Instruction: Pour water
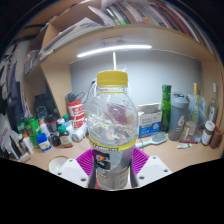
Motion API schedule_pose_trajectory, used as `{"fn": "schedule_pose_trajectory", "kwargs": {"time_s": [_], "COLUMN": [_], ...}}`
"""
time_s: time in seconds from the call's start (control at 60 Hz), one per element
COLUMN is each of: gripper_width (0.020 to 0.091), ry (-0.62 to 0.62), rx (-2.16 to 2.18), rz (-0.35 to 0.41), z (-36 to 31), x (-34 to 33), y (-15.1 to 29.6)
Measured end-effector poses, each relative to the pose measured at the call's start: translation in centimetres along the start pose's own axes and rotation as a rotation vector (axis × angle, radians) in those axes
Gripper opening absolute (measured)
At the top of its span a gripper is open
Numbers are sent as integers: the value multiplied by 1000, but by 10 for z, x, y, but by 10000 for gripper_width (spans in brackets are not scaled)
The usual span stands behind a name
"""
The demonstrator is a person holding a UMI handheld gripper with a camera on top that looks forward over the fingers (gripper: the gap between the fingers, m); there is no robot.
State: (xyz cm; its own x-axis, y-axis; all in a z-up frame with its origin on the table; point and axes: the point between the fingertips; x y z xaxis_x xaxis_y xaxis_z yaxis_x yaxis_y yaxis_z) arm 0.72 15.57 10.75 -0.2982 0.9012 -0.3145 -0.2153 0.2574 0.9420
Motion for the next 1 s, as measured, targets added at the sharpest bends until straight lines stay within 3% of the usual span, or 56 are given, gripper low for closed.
{"fn": "schedule_pose_trajectory", "kwargs": {"time_s": [0.217, 0.283, 0.317, 0.367, 0.6, 0.683, 0.717, 0.8, 0.85, 1.0], "gripper_width": [540, 559, 544, 543, 543, 579, 610, 776, 852, 841], "ry": [64, 64, 51, 47, 56, 59, 66, 136, 159, 120], "rx": [-115, -158, -142, -121, -129, -124, -130, -120, -73, -21], "rz": [53, 15, 71, 90, 121, 125, 105, -76, -105, -143], "z": [-40, -44, -44, -43, -45, -45, -47, -60, -64, -52], "x": [7, 10, 10, 10, 12, 10, 10, 10, 3, -41], "y": [-27, -48, -41, -41, -38, -38, -43, -85, -90, -96]}}
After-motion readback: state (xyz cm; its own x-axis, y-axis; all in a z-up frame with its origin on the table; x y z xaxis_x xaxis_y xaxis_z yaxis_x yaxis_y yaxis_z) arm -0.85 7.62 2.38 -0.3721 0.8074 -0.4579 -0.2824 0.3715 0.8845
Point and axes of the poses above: the point between the fingertips, and its own axes, seen from behind it with the camera up: z to the right, y up, x forward, the way the camera looks, and after that the axes turned 13 degrees about -x, right-handed
